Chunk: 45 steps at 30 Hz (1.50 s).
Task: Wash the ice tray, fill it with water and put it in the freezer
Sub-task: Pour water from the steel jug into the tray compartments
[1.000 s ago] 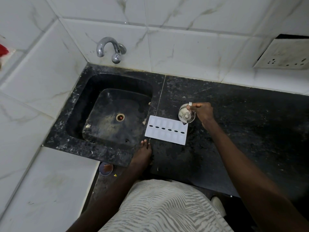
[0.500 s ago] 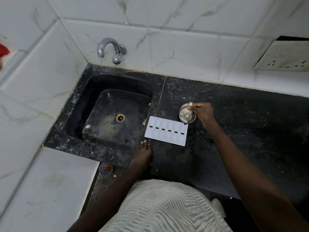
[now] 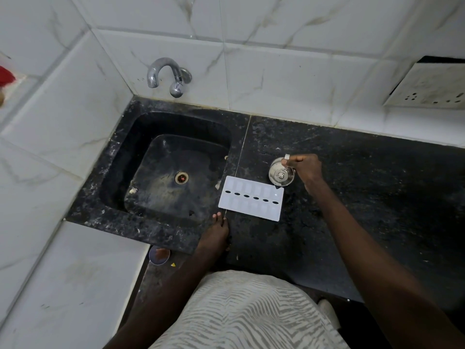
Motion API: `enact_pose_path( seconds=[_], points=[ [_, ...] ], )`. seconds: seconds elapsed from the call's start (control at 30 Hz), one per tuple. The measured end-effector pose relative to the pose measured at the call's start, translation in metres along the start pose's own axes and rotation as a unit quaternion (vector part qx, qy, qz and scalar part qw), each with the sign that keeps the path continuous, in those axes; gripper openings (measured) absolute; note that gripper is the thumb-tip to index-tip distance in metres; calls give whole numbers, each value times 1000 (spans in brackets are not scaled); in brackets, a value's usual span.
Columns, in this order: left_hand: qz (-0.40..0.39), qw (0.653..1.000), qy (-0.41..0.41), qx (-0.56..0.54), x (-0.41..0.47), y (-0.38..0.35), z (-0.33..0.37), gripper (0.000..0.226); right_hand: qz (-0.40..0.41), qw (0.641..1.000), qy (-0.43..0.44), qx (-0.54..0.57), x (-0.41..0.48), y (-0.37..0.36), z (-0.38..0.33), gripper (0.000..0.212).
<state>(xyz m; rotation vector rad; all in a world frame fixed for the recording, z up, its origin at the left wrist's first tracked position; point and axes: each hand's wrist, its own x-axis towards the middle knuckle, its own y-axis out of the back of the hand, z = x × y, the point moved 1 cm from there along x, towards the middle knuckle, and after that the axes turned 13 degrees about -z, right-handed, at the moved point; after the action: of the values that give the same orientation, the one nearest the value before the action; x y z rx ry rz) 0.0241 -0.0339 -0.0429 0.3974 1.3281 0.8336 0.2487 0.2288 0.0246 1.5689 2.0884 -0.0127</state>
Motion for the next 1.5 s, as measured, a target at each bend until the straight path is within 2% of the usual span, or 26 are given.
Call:
enact_pose_path(
  seconds=[0.4, 1.13, 1.5],
  points=[
    [3, 1000, -3, 6, -2, -1, 0, 102, -35, 999, 9, -5, 0, -22, -11, 20],
    [-2, 1000, 2, 6, -4, 1, 2, 100, -22, 1000, 10, -8, -6, -26, -18, 27],
    [-1, 1000, 1, -3, -4, 2, 2, 100, -18, 998, 3, 53, -3, -25, -17, 26]
  ],
)
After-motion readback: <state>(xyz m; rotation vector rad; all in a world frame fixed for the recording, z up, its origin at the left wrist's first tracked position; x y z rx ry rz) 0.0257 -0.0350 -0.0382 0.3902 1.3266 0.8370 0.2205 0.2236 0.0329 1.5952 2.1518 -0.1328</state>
